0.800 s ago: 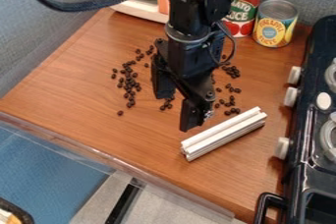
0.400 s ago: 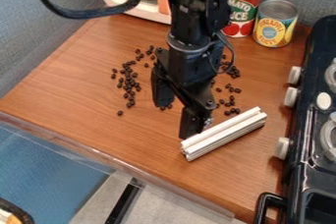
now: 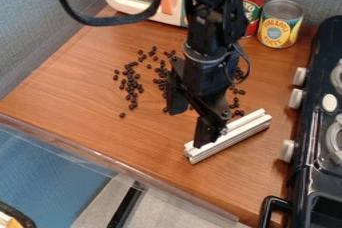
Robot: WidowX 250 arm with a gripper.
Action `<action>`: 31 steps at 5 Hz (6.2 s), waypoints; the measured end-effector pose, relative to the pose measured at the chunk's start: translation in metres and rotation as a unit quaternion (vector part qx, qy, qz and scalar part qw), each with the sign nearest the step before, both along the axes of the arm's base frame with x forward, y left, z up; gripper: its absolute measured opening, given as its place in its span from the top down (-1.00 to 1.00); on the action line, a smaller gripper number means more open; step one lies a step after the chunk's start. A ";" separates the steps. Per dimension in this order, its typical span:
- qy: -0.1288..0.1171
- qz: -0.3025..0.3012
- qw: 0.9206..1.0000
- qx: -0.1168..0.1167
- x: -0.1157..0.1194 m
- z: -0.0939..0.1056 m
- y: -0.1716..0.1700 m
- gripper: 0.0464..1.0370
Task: Sweep into pile
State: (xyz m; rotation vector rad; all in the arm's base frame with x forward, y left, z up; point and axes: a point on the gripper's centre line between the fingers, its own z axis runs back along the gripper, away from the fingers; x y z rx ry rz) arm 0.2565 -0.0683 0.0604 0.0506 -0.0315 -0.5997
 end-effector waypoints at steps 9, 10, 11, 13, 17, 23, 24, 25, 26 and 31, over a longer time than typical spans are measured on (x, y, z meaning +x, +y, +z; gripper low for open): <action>0.002 -0.035 0.999 0.021 0.025 -0.034 -0.032 0.34; 0.002 -0.033 0.999 0.022 0.028 -0.035 -0.033 0.44; 0.003 -0.032 0.999 0.026 0.029 -0.036 -0.032 0.34; 0.019 -0.020 0.999 0.040 0.027 -0.044 -0.029 -0.85; 0.018 -0.023 0.999 0.027 0.028 -0.046 -0.031 0.34; 0.015 0.074 0.997 0.033 0.064 -0.051 -0.024 0.34; 0.003 0.115 0.993 0.031 0.074 -0.050 -0.020 0.34; -0.004 0.157 0.987 0.029 0.082 -0.050 -0.016 0.34; -0.011 0.191 0.981 0.025 0.091 -0.050 -0.010 0.34; -0.029 0.343 0.939 0.006 0.106 -0.050 0.042 0.34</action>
